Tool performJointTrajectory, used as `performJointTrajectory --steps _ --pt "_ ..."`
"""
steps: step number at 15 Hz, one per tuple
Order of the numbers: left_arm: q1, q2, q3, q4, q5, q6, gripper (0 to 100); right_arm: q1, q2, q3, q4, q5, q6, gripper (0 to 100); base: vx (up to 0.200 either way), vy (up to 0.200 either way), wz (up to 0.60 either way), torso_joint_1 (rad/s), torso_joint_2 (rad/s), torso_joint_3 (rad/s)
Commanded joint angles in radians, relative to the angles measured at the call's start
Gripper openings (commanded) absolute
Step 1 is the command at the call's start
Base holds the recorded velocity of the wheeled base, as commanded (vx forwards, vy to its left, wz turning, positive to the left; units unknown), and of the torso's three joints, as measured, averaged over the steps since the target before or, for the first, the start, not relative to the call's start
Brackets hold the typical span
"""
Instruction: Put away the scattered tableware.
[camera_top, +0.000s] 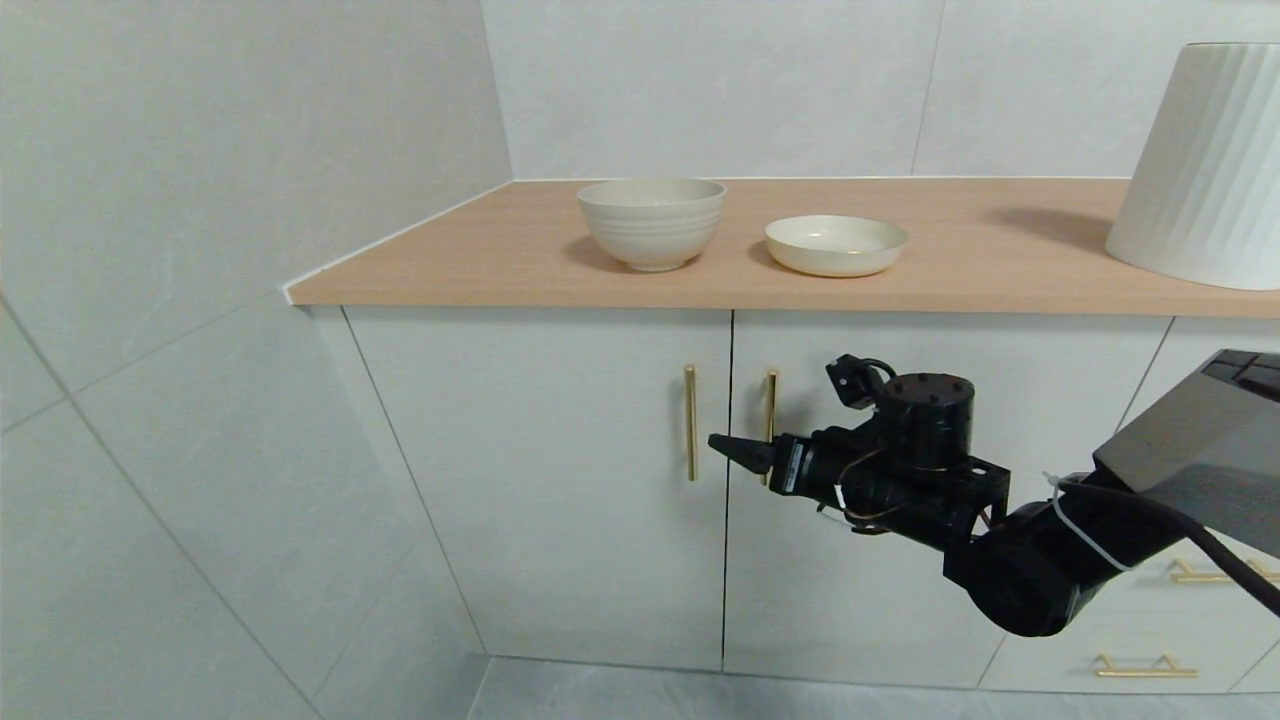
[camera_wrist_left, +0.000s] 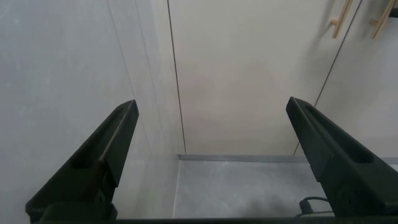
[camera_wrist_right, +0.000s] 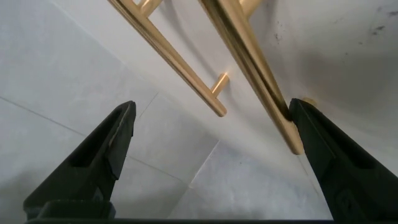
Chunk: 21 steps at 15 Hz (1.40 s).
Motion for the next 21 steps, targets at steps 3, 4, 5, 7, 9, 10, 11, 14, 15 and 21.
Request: performJointTrajectory --steps 3,4,5,7,9,10,11,14,15,21 --pt "0.000 0.000 0.000 0.000 0.000 0.000 100 0.003 -0.023 0.009 0.002 0.016 0.005 100 0.000 0.000 0.00 0.000 0.00 0.000" --pt "0.000 0.000 0.000 0.000 0.000 0.000 100 0.006 -0.037 0.017 0.000 0.034 0.020 100 0.000 0.000 0.00 0.000 0.00 0.000" --pt "0.000 0.000 0.000 0.000 0.000 0.000 100 0.006 -0.043 0.022 0.002 0.039 0.025 100 0.000 0.000 0.00 0.000 0.00 0.000" --pt "0.000 0.000 0.000 0.000 0.000 0.000 100 0.006 -0.084 0.062 0.002 0.094 0.031 100 0.000 0.000 0.00 0.000 0.00 0.000" --pt "0.000 0.000 0.000 0.000 0.000 0.000 100 0.006 -0.135 0.118 0.003 0.126 0.029 100 0.000 0.000 0.00 0.000 0.00 0.000" --pt "0.000 0.000 0.000 0.000 0.000 0.000 100 0.008 -0.152 0.137 0.003 0.136 0.029 100 0.000 0.000 0.00 0.000 0.00 0.000" --pt "0.000 0.000 0.000 0.000 0.000 0.000 100 0.009 -0.206 0.190 0.003 0.171 0.029 100 0.000 0.000 0.00 0.000 0.00 0.000" --pt "0.000 0.000 0.000 0.000 0.000 0.000 100 0.031 -0.292 0.301 0.002 0.217 0.028 100 0.000 0.000 0.00 0.000 0.00 0.000" --pt "0.000 0.000 0.000 0.000 0.000 0.000 100 0.040 -0.313 0.327 0.002 0.218 0.028 100 0.000 0.000 0.00 0.000 0.00 0.000" --pt "0.000 0.000 -0.037 -0.026 -0.019 0.015 100 0.062 -0.387 0.456 0.000 0.217 0.025 100 0.000 0.000 0.00 0.000 0.00 0.000"
